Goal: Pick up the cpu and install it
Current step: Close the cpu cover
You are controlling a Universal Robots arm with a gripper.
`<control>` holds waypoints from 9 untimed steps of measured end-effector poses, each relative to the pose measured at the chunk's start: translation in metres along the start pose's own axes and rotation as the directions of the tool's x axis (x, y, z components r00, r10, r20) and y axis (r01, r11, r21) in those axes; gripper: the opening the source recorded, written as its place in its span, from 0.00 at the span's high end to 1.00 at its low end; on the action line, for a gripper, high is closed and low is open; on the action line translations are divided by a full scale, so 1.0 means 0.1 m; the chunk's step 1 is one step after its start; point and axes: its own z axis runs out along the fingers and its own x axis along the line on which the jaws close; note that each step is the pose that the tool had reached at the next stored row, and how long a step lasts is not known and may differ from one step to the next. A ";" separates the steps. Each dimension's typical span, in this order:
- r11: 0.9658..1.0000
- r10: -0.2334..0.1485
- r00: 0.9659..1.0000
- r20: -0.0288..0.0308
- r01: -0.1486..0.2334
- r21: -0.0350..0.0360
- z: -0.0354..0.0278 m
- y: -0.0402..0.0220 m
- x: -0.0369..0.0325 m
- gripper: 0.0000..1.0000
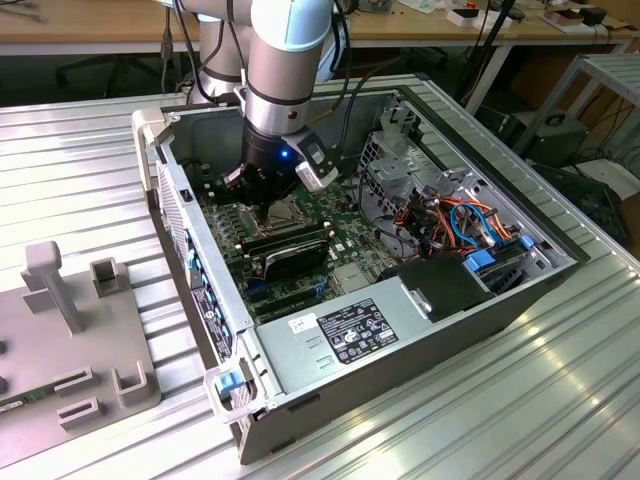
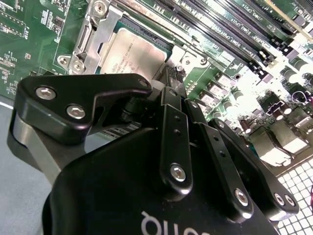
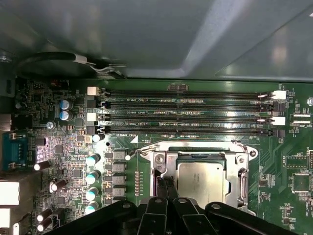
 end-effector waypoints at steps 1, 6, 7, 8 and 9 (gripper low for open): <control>1.000 0.000 1.000 0.000 0.000 0.000 0.001 0.000 0.000 0.89; 1.000 0.000 1.000 0.000 0.000 0.000 0.019 -0.001 0.000 0.89; 1.000 0.000 1.000 0.000 0.000 0.000 0.020 0.000 0.000 0.89; 1.000 0.000 1.000 0.000 0.000 0.000 0.020 0.000 0.000 0.89; 1.000 0.000 1.000 0.000 0.000 0.000 0.024 0.000 0.000 0.89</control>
